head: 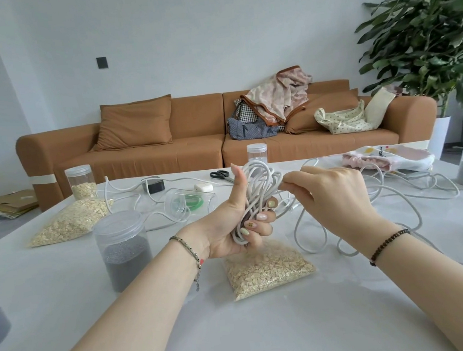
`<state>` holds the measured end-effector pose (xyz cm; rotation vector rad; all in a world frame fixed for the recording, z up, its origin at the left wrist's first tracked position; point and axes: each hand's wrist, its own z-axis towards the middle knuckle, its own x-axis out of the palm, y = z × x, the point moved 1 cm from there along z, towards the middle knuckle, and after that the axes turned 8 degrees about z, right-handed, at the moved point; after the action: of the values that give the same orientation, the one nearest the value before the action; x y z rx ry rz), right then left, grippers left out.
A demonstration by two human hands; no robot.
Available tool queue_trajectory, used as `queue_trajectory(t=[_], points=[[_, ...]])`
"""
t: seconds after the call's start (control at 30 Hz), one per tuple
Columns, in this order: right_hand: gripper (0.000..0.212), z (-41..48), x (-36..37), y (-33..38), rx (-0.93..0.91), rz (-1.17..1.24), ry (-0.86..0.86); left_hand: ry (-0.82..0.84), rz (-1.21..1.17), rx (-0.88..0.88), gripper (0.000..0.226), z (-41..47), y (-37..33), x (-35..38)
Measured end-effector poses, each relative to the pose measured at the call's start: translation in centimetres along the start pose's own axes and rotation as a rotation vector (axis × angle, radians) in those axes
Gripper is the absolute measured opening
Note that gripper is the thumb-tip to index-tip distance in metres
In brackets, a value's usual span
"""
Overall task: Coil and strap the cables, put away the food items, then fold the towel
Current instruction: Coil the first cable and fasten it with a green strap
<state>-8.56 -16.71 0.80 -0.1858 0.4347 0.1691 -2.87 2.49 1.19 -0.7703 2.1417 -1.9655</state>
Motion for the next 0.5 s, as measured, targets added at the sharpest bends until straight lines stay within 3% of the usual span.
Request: queue_trajectory(t=[0.13,0.27,0.5], points=[[0.033,0.07,0.04,-0.14,-0.011,0.052,0.058,-0.064,-0.016,-0.029,0.082,0.15,-0.02,-0.2],[0.008,0.1,0.27,-0.23,-0.032,0.087,0.124,-0.12,-0.022,-0.054,0.073,0.16,0.07,-0.73],[0.022,0.25,-0.52,-0.34,-0.041,0.086,0.113,-0.239,0.067,-0.06,0.07,0.35,-0.08,-0.4]])
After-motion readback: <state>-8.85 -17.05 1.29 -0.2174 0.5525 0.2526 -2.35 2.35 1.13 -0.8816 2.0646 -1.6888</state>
